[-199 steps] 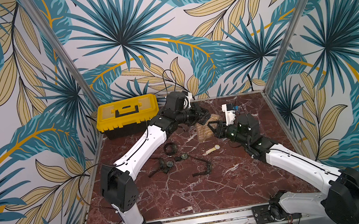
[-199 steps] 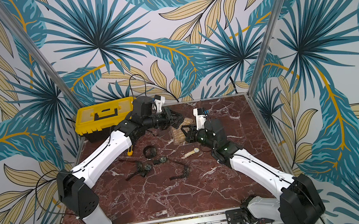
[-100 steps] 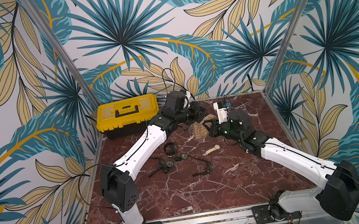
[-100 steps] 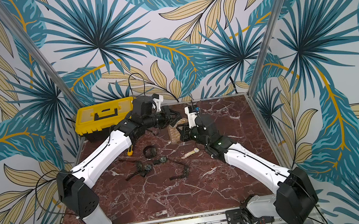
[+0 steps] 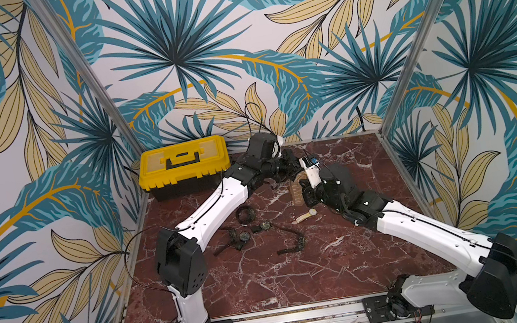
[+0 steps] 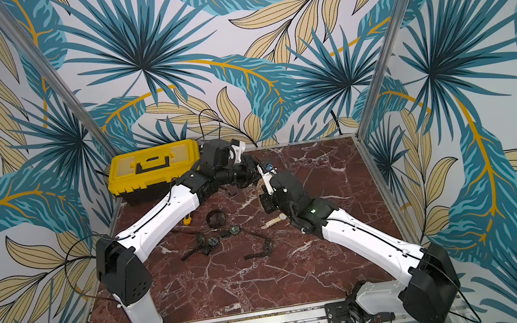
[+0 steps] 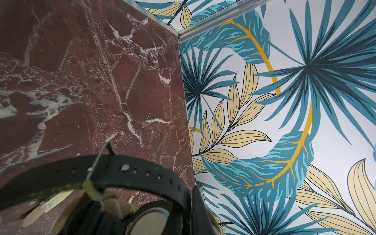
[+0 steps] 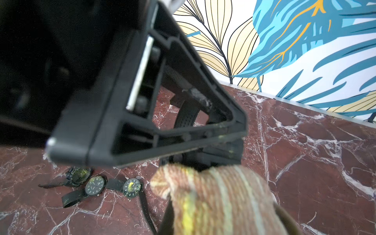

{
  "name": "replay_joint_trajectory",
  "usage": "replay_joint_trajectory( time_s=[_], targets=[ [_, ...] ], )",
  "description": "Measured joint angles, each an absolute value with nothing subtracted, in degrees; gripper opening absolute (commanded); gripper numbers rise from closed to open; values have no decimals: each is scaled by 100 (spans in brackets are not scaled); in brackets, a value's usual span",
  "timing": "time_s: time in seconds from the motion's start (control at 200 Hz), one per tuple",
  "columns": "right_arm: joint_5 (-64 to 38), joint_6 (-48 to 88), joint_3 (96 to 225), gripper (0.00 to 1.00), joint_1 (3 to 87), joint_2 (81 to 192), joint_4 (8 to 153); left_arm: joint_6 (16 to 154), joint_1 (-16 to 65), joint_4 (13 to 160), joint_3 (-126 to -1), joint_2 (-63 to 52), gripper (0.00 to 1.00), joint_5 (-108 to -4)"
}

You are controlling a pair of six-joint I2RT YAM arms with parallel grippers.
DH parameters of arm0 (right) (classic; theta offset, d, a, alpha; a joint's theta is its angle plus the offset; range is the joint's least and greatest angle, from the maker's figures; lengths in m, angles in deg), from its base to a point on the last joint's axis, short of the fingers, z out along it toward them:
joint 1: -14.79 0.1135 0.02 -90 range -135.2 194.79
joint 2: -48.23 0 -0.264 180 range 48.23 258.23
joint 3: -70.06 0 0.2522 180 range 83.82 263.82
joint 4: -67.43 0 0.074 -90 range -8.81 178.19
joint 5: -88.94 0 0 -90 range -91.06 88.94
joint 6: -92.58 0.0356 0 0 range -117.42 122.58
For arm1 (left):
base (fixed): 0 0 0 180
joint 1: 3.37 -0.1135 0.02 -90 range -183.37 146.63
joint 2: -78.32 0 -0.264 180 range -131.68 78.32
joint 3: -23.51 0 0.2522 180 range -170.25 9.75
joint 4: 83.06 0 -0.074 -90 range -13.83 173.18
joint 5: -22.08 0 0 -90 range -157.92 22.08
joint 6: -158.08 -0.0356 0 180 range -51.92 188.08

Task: Wipe the watch dial
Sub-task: Wipe the dirt from the watch dial.

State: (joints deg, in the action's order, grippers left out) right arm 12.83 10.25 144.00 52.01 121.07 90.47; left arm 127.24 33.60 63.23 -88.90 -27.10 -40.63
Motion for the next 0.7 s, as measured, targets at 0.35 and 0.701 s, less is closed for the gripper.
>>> replay_joint_trajectory(
  time_s=[0.35,0.701],
  targets=[
    [255,3302,13886,2,4549,12046,8103,12591,3360,6592,-8814,-2702,0,-4079],
    [-920,5641,12992,4,3964,12472,5685,12486,3353,6690,-8805,-2699,0,-4074]
  ],
)
